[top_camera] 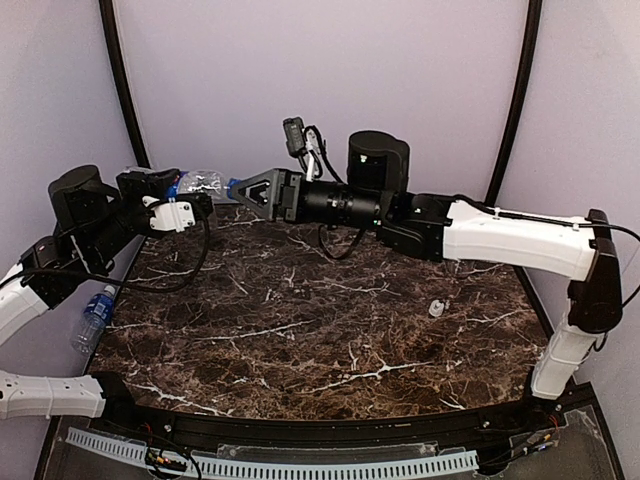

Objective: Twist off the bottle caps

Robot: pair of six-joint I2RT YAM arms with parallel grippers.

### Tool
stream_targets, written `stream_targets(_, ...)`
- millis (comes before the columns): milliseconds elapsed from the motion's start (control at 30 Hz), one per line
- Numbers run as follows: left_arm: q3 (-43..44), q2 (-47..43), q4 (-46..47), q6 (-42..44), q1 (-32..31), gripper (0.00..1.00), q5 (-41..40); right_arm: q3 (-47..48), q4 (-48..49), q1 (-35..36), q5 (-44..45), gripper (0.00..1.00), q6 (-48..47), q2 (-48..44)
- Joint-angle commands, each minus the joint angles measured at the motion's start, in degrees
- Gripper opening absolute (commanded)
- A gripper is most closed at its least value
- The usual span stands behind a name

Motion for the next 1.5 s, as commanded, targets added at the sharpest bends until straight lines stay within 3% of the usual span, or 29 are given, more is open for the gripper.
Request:
stream_targets(0,-2.0,-1.5,7.6,5.1,-1.4,0.26,-1.9,2.3,2.5,-0.4,-3.0,0.62,8.3,1.9)
stream_targets(67,-2.5,-1.7,7.5,4.9,-1.8,0.26,-1.7,2.2,3.9,-0.6,-3.2,0.53,8.4,2.6)
stream_targets(200,-1.7,-1.6,6.5,4.0,-2.1,0.26,-0.9,2.5,5.2,-0.8,-4.2,0.51,9.3,3.7)
stream_targets(333,-1.0,-1.3,5.8,3.8,-2.3,0.25,-0.5,1.5,7.5,-1.0,-5.0,0.42,9.5,3.8)
stream_targets(500,-1.3,-1.7,3.8,3.6,-2.5,0.25,-0.2,1.3,8.6,-1.3,-6.0,0.42,9.1,3.6)
stream_targets(733,-0.4,-1.1,3.7,2.9,-2.5,0.25,-0.5,2.2,7.0,-1.2,-6.6,0.0,8.6,3.8)
stream_targets(833,0.3,-1.0,1.6,1.1,-2.6,0.24,-0.5,3.5,4.0,-0.9,-6.7,0.0,3.8,3.7)
stream_targets(900,2.1,-0.9,-3.6,-2.3,-2.6,0.23,0.4,4.8,0.2,0.8,-6.4,0.0,-6.3,2.8)
stream_targets(967,5.3,-0.6,-13.8,-6.3,-2.6,0.23,3.1,5.6,-6.2,4.4,-3.2,0.0,-24.2,1.2)
stream_targets(1067,10.4,-0.2,-26.6,-9.6,-2.6,0.23,9.8,2.4,-10.0,12.0,7.8,0.0,-53.0,-1.4)
stream_targets(1167,12.5,0.1,-37.8,-9.5,-2.6,0.22,14.0,-1.1,-10.2,17.0,19.5,0.0,-74.3,-2.0)
stream_targets(1333,16.2,2.3,-51.7,-8.8,-2.6,0.2,17.5,-9.1,2.0,21.9,36.4,0.0,-105.5,-1.6)
stream_targets(1467,18.5,4.9,-61.4,-10.5,-2.7,0.16,17.4,-13.1,10.2,22.4,41.7,0.0,-120.3,-1.7)
